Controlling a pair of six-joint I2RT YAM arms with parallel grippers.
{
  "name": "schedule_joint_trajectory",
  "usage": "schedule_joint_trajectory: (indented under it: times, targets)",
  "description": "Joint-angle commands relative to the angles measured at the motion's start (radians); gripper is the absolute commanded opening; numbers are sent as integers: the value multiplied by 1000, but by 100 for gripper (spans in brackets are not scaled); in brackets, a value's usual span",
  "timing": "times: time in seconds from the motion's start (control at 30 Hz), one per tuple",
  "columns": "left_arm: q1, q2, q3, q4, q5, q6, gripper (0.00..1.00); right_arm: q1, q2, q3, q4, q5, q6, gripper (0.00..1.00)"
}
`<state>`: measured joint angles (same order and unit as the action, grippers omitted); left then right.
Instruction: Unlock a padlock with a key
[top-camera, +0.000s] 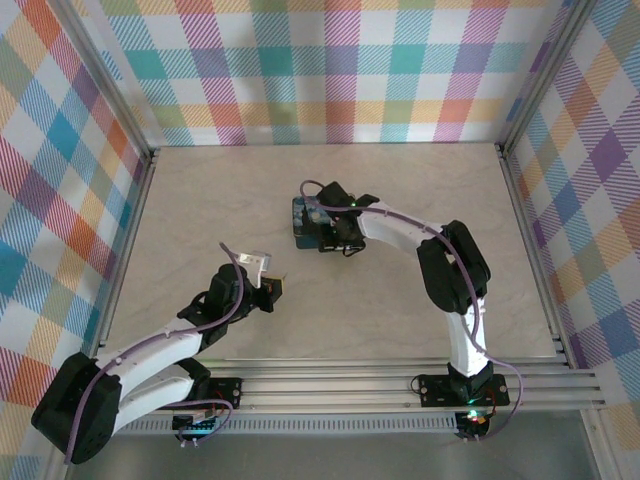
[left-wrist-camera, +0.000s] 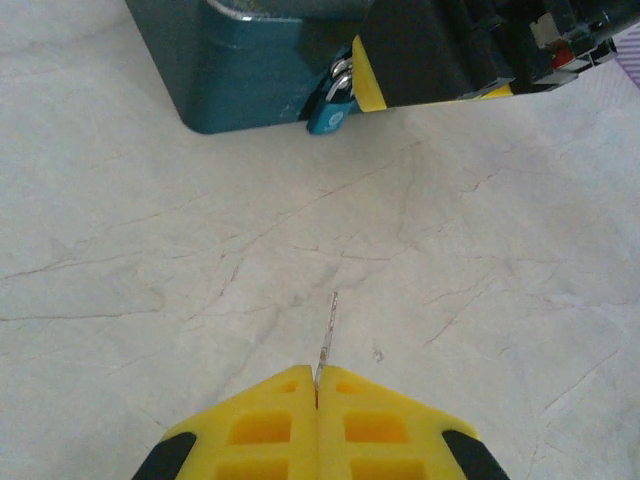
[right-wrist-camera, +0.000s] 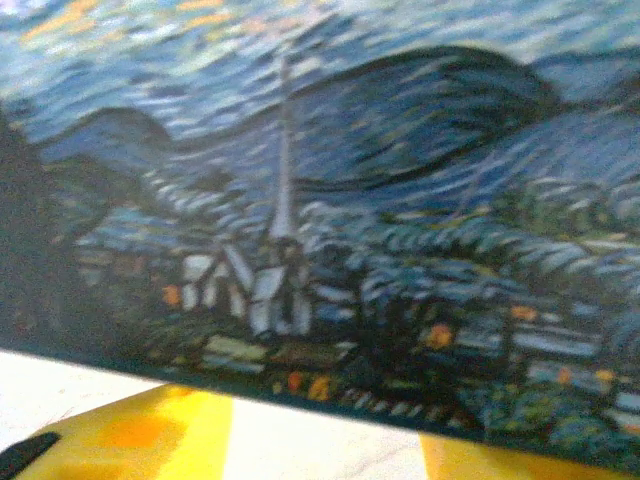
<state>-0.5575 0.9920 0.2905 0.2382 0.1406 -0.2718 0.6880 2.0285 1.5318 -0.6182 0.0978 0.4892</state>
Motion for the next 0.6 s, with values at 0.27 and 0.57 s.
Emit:
schedule_joint_trajectory:
  times: [0.27, 0.57]
  targets:
    - [13, 68, 60, 52, 31, -29, 0, 61, -91, -260, 472, 103, -52, 60]
    - [15, 69, 53, 42, 32, -32, 0, 68, -50, -272, 566, 202, 9, 59]
